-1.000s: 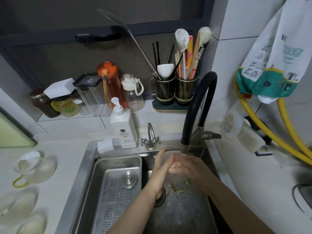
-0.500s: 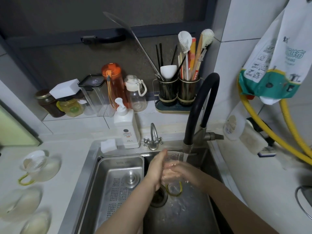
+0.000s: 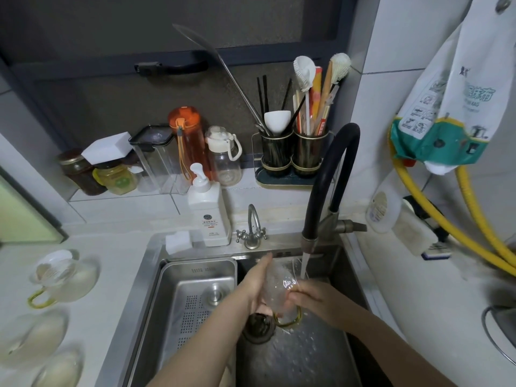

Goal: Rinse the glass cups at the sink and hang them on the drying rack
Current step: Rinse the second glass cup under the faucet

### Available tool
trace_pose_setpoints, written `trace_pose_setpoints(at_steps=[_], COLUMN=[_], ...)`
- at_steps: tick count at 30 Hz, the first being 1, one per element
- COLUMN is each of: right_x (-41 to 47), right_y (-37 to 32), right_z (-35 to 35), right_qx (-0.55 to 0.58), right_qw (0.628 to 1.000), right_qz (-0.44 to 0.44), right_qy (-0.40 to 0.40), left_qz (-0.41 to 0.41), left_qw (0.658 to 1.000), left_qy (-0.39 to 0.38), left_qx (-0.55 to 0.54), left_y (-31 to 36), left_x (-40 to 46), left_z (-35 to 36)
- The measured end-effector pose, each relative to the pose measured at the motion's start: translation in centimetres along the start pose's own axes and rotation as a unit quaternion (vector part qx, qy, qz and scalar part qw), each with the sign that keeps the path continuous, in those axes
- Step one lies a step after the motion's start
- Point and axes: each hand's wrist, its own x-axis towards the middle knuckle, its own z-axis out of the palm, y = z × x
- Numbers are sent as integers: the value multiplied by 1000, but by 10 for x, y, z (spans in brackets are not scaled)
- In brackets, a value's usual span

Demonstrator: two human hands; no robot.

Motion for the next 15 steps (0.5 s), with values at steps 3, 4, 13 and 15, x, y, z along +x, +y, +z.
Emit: trace_pose_setpoints(at_steps=[3,4,13,15], right_x=[6,10,23,20], right_y=[2,4,6,6], right_z=[9,11,8,7], right_qx=[129,154,323,279], right_qw=[989,982,924,943], right_qz=[22,37,128,101], right_qy=[71,105,158,151], left_qz=[83,140,433,395], left_qw=[989,977,820,857], left_qy=[90,97,132,149], left_qx=[82,127,350,295], left_y=[-4,-6,-31,-22], left_x=[4,1,-27,-23], left_z=[9,14,18,13])
